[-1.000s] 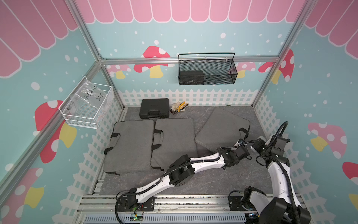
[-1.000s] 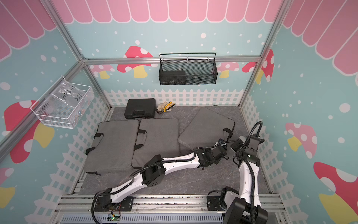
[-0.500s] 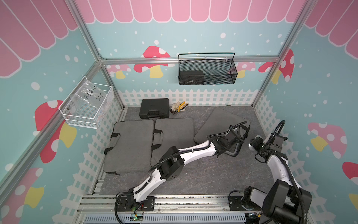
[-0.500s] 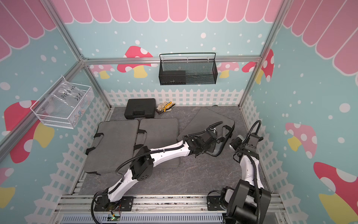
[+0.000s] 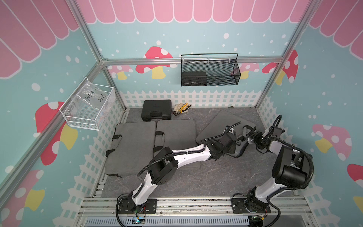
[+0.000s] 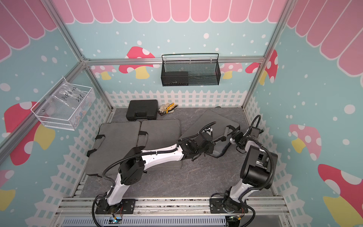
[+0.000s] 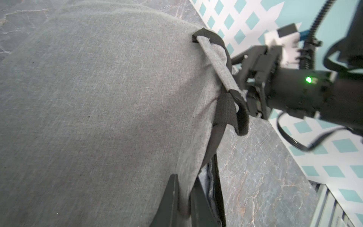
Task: Put the mouse into the laptop bag
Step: Place the mouse in the zippered laptop bag.
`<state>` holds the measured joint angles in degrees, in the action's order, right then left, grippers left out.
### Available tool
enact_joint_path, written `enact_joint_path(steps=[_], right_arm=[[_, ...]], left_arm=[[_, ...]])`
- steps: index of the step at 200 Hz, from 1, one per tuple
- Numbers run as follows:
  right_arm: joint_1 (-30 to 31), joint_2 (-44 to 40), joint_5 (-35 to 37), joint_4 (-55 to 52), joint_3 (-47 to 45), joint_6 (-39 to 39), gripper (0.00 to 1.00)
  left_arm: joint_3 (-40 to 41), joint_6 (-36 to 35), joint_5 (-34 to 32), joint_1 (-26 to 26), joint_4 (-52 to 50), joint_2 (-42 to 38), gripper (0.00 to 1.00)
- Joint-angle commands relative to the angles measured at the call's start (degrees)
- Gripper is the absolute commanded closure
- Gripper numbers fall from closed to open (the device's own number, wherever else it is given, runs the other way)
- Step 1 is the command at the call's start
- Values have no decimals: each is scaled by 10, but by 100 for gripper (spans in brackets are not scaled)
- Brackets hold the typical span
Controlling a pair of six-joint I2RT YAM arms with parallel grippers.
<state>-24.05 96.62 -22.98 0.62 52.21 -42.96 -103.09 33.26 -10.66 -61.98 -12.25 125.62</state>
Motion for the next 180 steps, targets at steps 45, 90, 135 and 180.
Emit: enact_joint_path(steps=[45,90,135,180], right_arm=[[26,93,-14,17,92,-10,30],[28,92,-18,29,96,-5,26],[29,85,-7,49,82,-3,47],[36,117,-19,58,86,-6,50]], left_arm=[[3,14,1,5,57,-32,100],[3,14,9,5,58,-31,100],[6,22,17,10,62,-27,100],[10,27,28,13,66,-27,100]])
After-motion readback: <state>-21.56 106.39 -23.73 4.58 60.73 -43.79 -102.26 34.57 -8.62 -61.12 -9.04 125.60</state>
